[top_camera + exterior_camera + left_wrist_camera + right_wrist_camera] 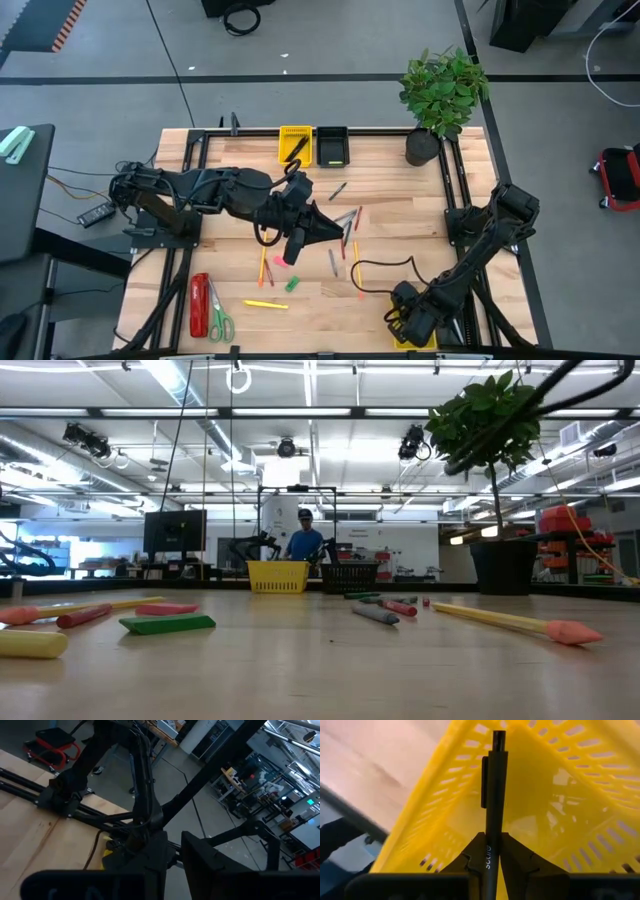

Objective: Sort crayons/erasers/pens/pencils in bins
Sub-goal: Move the black pen from the bottom yellow bin to the top yellow bin

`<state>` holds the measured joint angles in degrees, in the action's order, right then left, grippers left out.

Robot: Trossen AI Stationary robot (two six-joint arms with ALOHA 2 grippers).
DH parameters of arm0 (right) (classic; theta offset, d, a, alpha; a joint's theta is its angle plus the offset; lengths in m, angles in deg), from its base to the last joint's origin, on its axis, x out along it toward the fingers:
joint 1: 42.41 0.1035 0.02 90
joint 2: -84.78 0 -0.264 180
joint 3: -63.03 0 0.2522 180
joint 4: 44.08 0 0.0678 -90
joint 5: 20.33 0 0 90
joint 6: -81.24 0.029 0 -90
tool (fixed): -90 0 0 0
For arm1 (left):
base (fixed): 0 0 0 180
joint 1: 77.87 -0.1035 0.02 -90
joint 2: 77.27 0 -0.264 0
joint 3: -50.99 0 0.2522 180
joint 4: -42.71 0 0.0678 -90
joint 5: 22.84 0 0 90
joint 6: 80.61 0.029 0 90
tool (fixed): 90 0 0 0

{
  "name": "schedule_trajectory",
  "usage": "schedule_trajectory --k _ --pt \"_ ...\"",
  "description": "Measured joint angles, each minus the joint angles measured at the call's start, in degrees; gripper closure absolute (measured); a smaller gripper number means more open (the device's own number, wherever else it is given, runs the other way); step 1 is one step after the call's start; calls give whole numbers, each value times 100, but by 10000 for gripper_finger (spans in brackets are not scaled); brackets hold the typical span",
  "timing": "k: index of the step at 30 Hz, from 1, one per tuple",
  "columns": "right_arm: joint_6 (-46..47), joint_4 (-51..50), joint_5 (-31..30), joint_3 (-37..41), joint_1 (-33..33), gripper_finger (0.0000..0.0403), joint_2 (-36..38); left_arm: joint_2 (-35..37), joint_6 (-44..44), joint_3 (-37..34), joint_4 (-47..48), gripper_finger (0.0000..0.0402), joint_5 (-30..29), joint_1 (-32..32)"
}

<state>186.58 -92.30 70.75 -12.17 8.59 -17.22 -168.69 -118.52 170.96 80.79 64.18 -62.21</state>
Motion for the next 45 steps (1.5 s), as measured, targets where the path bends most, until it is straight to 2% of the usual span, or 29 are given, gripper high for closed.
schedule_trajectory --k 19,30,34,38,42,45 --pt "-14 -659 23 -328 0 351 28 0 0 0 -4 343 0 0" --pt "-14 -996 -95 -330 -112 351 713 0 17 0 -6 346 0 -14" --pt "-24 -1012 -492 -330 -223 351 1112 0 86 0 104 344 2 -78" --pt "-289 -1006 -1217 -330 -485 351 1542 13 104 0 317 342 2 -203" --pt "-857 -896 -1922 -330 -1063 351 1884 78 74 0 627 347 4 -438" --pt "-1653 -477 -1987 -330 -1669 351 2010 202 81 -2 871 348 -35 -677"
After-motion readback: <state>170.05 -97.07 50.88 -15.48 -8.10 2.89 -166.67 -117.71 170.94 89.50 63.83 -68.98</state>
